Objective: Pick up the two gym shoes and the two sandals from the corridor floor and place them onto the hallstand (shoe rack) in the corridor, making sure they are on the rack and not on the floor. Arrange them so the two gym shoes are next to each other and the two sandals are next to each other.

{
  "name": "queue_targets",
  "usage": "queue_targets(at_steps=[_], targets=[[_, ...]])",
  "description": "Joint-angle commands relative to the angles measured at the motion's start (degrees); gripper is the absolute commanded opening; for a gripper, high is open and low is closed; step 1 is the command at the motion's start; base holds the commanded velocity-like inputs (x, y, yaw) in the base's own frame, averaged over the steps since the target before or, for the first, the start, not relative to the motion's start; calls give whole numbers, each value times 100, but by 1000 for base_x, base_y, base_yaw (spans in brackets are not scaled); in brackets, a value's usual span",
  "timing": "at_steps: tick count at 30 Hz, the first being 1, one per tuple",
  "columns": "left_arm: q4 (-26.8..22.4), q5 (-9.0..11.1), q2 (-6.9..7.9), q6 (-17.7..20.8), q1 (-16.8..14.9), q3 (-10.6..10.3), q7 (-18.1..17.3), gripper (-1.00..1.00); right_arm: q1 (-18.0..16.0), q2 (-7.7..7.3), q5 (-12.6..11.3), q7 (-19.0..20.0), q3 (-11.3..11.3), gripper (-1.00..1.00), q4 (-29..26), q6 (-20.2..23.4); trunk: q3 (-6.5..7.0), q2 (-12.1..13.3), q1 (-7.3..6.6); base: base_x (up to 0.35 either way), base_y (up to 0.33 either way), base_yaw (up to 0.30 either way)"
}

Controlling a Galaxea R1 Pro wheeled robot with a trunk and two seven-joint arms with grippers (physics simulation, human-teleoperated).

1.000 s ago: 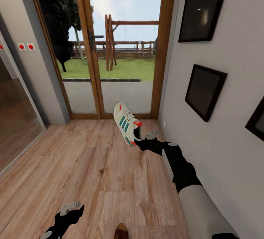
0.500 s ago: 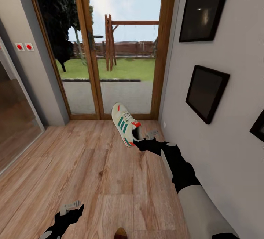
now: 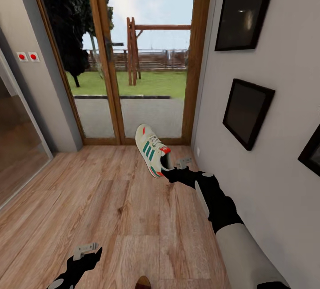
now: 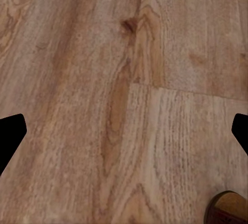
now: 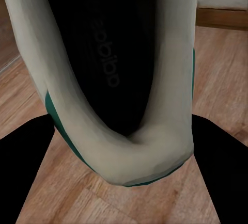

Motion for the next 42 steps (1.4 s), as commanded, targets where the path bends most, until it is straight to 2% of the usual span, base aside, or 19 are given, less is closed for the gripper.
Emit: queue_targets(at_steps=[1, 20, 42], targets=[[5, -30, -4, -15, -6, 48, -49, 100, -4, 3, 60, 39, -8, -100, -12, 17, -23, -42, 21, 0, 0, 0], [30, -58, -5, -15, -9, 48, -49, 100, -3, 3, 60, 39, -9, -100, -37, 17, -373, -804, 438, 0, 0, 0], [46, -70, -33, -11, -9, -8, -57, 100, -3, 3, 60, 37, -9, -100, -30, 17, -958, -1687, 921, 0, 0, -15]])
